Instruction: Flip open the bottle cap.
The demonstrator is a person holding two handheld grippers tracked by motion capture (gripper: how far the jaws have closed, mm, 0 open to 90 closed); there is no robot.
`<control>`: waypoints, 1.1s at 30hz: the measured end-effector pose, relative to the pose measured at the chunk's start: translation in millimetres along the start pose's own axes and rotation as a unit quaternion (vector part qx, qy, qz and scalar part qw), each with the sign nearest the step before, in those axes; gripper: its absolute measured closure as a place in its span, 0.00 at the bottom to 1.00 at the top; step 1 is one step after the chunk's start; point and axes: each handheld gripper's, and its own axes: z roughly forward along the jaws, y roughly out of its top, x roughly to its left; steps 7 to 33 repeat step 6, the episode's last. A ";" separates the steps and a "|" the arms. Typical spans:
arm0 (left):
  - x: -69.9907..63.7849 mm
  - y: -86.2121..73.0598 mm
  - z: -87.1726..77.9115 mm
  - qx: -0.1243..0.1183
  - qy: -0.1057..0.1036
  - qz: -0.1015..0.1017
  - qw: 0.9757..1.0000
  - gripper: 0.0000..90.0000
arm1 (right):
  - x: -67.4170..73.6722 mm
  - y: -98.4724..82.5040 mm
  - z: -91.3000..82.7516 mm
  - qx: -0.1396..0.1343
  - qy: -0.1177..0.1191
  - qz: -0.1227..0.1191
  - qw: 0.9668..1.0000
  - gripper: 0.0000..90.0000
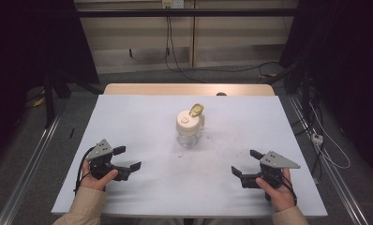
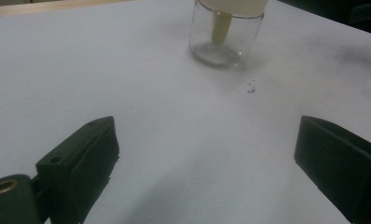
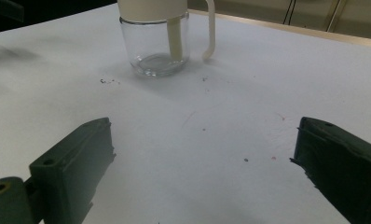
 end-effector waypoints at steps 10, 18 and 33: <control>1.6 -1.8 1.6 0.003 0.005 -0.003 1.000 0.06 | 0.6 -0.2 0.9 0.003 0.000 -0.001 1.000 0.05; 1.6 -1.8 1.6 0.003 0.005 -0.003 1.000 0.06 | 0.6 -0.2 0.9 0.003 0.000 -0.001 1.000 0.05; 1.6 -1.8 1.6 0.003 0.005 -0.003 1.000 0.06 | 0.6 -0.2 0.9 0.003 0.000 -0.001 1.000 0.05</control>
